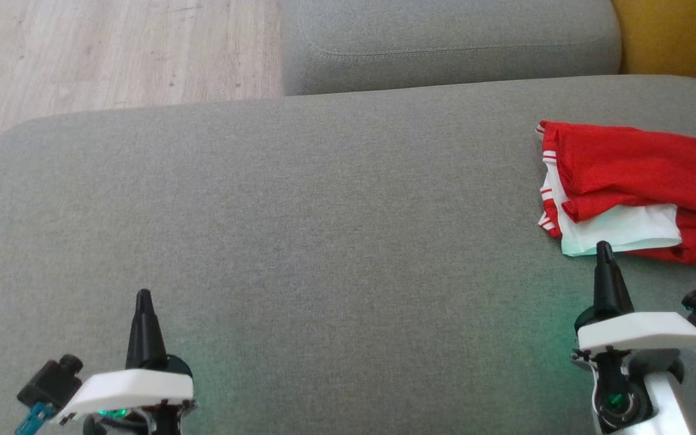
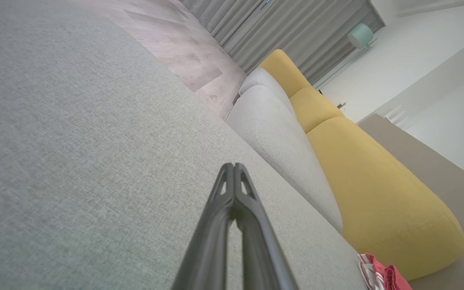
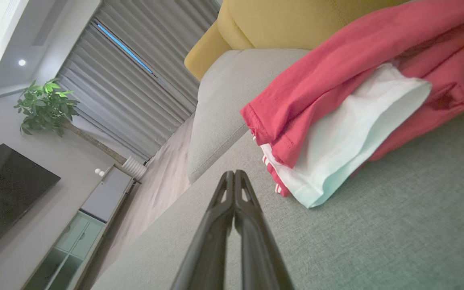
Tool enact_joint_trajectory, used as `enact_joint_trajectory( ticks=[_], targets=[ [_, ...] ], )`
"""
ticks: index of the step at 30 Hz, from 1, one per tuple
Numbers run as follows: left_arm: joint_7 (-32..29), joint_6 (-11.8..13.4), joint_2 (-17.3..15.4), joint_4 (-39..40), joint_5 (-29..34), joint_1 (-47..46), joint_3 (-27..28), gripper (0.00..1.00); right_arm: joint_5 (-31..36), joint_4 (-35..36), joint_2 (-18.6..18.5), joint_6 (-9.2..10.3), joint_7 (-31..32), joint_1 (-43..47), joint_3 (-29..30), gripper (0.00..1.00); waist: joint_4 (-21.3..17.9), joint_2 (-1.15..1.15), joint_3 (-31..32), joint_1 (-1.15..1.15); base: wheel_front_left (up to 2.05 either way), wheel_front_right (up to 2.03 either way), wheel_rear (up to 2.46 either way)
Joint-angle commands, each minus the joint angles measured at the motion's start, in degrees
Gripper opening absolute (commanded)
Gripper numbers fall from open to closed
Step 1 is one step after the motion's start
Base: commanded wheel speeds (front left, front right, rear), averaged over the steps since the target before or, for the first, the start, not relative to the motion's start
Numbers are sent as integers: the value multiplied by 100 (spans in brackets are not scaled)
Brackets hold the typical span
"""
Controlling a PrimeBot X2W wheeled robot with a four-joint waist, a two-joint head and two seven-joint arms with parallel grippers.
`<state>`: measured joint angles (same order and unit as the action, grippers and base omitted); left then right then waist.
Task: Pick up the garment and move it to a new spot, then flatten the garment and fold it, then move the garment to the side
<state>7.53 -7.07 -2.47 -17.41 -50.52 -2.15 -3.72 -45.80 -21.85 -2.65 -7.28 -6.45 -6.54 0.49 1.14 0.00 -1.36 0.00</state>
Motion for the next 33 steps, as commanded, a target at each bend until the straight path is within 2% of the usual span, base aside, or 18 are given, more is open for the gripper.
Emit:
enact_joint_trajectory(
  ticks=[1, 33],
  targets=[
    [-46, -16, -73, 214, -127, -314, 129, 0, -152, 235, -14, -8, 38, -186, -5, 0, -2, 0, 2, 0, 0, 0, 0],
    [-562, -27, -95, 266, -1820, -346, 447, 0, -1988, 459, -18, -13, 553, -95, 245, 0, -48, 0, 49, 0, 0, 0, 0]
  ],
)
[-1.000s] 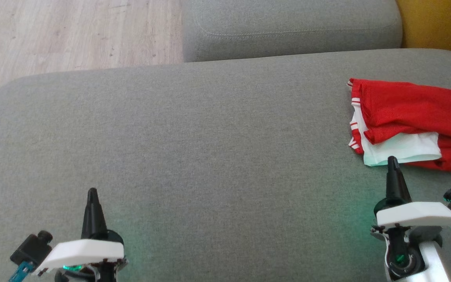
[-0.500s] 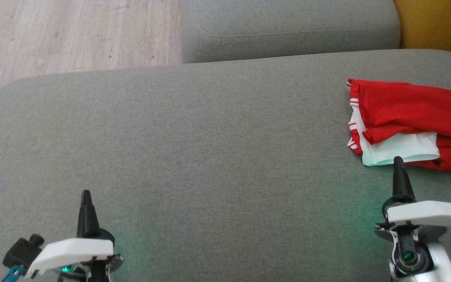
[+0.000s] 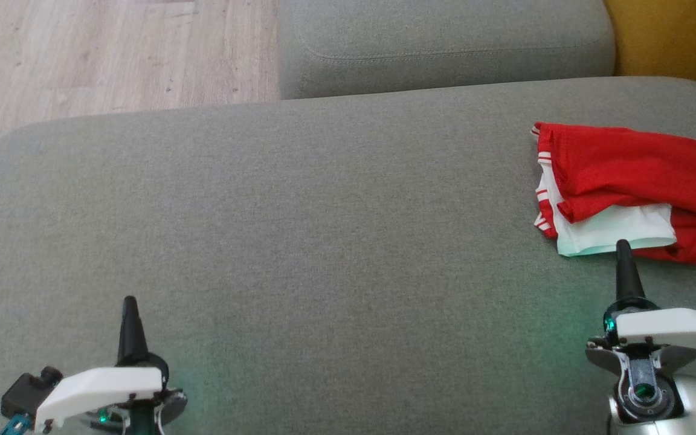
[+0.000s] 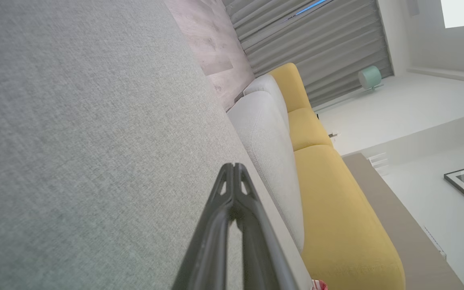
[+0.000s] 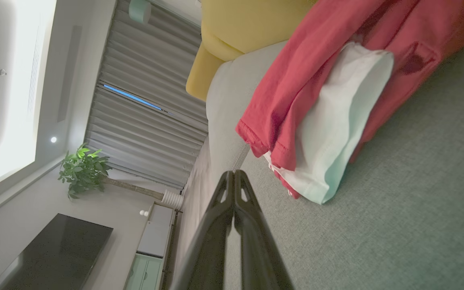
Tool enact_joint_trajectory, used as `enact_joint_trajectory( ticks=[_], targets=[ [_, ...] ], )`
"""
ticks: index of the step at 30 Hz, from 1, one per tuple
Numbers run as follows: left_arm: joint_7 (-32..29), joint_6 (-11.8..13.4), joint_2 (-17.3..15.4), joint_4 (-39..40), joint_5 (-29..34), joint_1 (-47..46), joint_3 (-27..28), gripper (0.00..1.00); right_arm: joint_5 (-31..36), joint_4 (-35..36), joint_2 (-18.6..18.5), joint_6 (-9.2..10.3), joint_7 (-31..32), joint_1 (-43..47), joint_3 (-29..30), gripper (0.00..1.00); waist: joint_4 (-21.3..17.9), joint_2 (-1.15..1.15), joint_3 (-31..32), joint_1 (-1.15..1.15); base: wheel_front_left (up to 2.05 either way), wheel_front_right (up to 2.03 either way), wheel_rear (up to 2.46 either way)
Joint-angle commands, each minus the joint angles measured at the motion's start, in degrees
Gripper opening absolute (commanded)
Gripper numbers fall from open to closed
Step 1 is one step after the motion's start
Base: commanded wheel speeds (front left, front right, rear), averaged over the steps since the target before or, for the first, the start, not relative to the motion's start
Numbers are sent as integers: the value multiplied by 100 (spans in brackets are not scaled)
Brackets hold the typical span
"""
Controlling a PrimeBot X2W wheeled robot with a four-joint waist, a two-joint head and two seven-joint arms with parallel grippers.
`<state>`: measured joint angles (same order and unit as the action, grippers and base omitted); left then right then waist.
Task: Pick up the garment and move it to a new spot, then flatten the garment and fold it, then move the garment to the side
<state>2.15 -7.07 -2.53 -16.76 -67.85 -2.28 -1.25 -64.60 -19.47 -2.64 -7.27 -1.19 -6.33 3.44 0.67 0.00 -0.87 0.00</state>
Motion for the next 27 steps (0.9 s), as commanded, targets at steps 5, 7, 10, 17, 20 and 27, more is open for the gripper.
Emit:
enact_joint_trajectory(
  ticks=[5, 7, 10, 17, 20, 27],
  targets=[
    [-108, -28, -91, 209, -359, -339, 253, 0, -404, 258, -19, -15, 109, -102, -11, 0, -8, 0, 8, 0, 0, 0, 0],
    [-142, -29, -92, 212, -468, -341, 275, 0, -523, 272, -19, -16, 143, -96, 5, 0, -11, 0, 11, 0, 0, 0, 0],
    [-194, -30, -93, 217, -630, -344, 307, 0, -701, 294, -20, -16, 192, -87, 29, 0, -15, 0, 16, 0, 0, 0, 0],
    [-314, -32, -95, 228, -1010, -352, 383, 0, -1116, 345, -21, -17, 309, -66, 86, 0, -26, 0, 27, 0, 0, 0, 0],
    [-365, -33, -96, 233, -1172, -355, 416, 0, -1293, 366, -21, -18, 358, -58, 110, 0, -30, 0, 31, 0, 0, 0, 0],
    [-486, -36, -97, 245, -1549, -363, 492, 0, -1707, 417, -22, -19, 474, -37, 166, 0, -40, 0, 42, 0, 0, 0, 0]
  ],
)
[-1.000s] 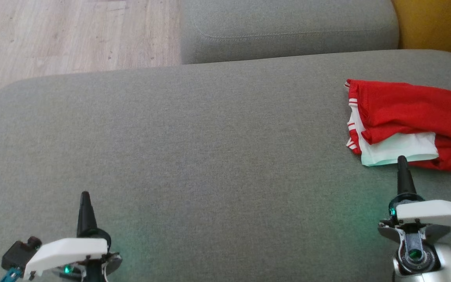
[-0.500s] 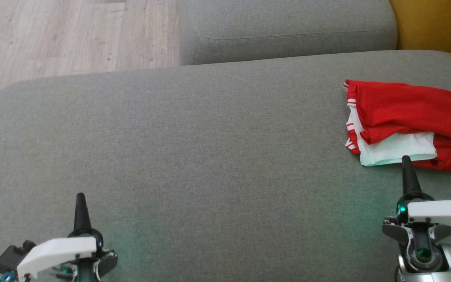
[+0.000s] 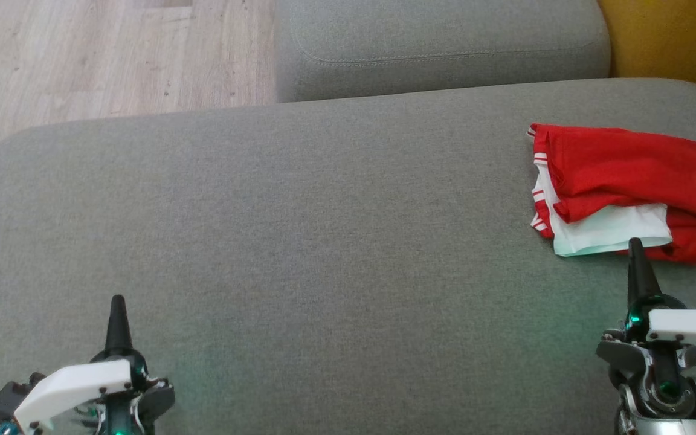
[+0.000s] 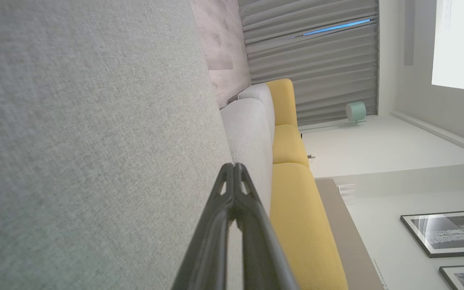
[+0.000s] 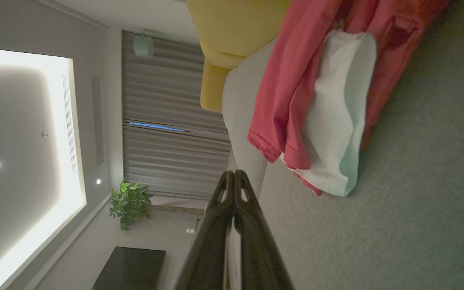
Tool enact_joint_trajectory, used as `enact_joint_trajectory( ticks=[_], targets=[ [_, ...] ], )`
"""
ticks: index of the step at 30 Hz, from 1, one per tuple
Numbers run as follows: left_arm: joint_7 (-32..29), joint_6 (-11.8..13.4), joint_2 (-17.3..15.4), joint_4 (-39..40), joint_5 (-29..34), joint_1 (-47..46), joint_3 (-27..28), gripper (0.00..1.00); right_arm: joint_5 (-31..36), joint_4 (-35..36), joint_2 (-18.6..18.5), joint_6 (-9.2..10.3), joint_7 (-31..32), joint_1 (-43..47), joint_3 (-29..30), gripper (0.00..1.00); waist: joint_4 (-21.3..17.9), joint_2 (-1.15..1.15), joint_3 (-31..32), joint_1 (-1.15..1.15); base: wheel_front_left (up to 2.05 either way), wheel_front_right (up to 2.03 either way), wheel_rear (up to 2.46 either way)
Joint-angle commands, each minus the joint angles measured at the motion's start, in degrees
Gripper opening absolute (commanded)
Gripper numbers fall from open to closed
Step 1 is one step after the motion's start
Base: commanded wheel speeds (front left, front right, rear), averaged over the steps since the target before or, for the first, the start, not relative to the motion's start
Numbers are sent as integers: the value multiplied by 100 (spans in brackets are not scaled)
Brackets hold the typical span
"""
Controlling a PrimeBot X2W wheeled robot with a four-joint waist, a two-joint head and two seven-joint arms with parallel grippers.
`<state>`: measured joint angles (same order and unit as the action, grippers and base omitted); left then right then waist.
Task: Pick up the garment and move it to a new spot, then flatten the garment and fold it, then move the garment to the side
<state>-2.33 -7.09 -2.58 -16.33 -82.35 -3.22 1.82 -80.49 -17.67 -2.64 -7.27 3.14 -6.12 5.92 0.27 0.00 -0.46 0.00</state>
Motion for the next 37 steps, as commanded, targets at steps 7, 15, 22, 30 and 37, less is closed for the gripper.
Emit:
enact_joint_trajectory(
  ticks=[7, 15, 22, 30, 37],
  targets=[
    [-159, -36, -94, 213, -476, -278, 263, 0, -532, 287, -22, -20, 157, -38, -25, 0, -11, 0, 12, 0, 0, 0, 0],
    [-297, -39, -95, 226, -908, -287, 352, 0, -1006, 345, -23, -22, 290, -15, 39, 0, -23, 0, 24, 0, 0, 0, 0],
    [-349, -40, -92, 230, -1050, -290, 388, 0, -1167, 365, -24, -22, 335, -7, 61, 0, -27, 0, 28, 0, 0, 0, 0],
    [-356, -40, -85, 230, -1042, -291, 397, 0, -1167, 365, -23, -22, 335, -7, 61, 0, -27, 0, 28, 0, 0, 0, 0],
    [-362, -40, -80, 230, -1036, -292, 404, 0, -1167, 365, -23, -22, 335, -7, 61, 0, -27, 0, 28, 0, 0, 0, 0]
  ],
)
